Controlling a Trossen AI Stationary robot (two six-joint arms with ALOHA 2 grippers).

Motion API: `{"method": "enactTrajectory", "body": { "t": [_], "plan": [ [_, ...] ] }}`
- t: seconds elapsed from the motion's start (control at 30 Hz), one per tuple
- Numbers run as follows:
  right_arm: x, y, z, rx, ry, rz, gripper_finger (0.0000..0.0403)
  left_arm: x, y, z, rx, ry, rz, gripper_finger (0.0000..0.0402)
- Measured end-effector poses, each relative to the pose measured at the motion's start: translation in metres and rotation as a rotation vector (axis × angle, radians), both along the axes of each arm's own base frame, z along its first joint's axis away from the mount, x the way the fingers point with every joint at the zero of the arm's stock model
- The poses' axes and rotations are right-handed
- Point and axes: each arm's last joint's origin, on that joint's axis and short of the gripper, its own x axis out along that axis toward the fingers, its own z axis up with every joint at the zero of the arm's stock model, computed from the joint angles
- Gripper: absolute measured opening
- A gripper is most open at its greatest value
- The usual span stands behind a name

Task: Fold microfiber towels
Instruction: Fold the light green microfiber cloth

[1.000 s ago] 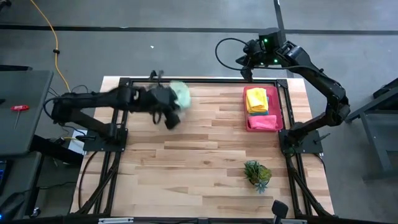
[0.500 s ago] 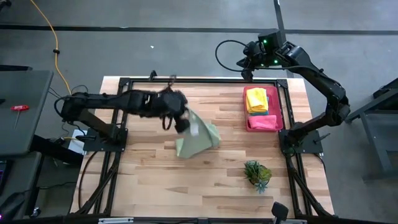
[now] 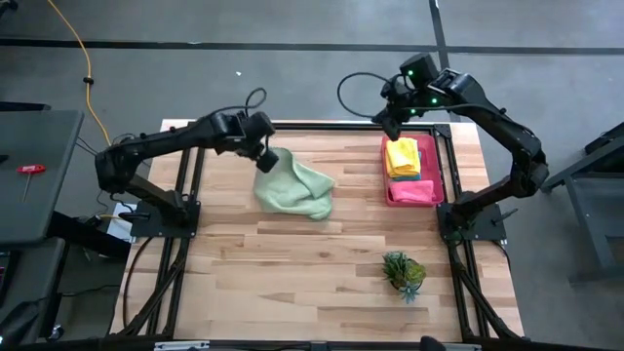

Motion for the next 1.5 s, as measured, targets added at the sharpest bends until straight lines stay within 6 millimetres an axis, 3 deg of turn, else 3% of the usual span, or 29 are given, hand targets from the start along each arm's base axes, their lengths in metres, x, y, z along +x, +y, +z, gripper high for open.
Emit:
{"method": "enactTrajectory", "body": {
  "t": [0.2, 0.43, 0.7, 0.83, 0.93, 1.1, 1.3, 1.4, 1.5],
  "plan": [
    [0.014, 0.015, -0.005, 0.024, 0.030, 0.082, 0.0000, -0.010, -0.006, -0.044, -0.090, 0.093, 0.011, 0.0000],
    [0.058, 0.035, -0.031, 0.073, 0.123, 0.209, 0.0016, -0.008, -0.006, -0.049, -0.099, 0.062, 0.022, 0.0000],
    [0.115, 0.083, -0.097, 0.145, 0.429, 0.521, 0.0141, -0.007, -0.006, -0.049, -0.097, 0.044, 0.030, 0.0000],
    [0.127, 0.105, -0.142, 0.161, 0.475, 0.596, 0.0185, -0.008, -0.006, -0.049, -0.098, 0.044, 0.034, 0.0000],
    [0.118, 0.118, -0.176, 0.140, 0.467, 0.571, 0.0191, -0.008, -0.006, -0.049, -0.098, 0.043, 0.036, 0.0000],
    [0.111, 0.137, -0.207, -0.001, 0.289, 0.404, 0.0186, -0.007, -0.005, -0.048, -0.095, 0.028, 0.051, 0.0000],
    [0.130, 0.154, -0.224, -0.286, 0.042, 0.178, 0.0183, -0.003, -0.003, -0.047, -0.094, -0.038, 0.080, 0.0000],
    [0.145, 0.153, -0.230, -0.287, 0.027, 0.057, 0.0181, -0.001, -0.003, -0.047, -0.102, -0.062, 0.083, 0.0000],
    [0.163, 0.153, -0.233, -0.272, 0.037, 0.046, 0.0174, 0.000, -0.002, -0.047, -0.095, -0.073, 0.082, 0.0000]
  ]
}}
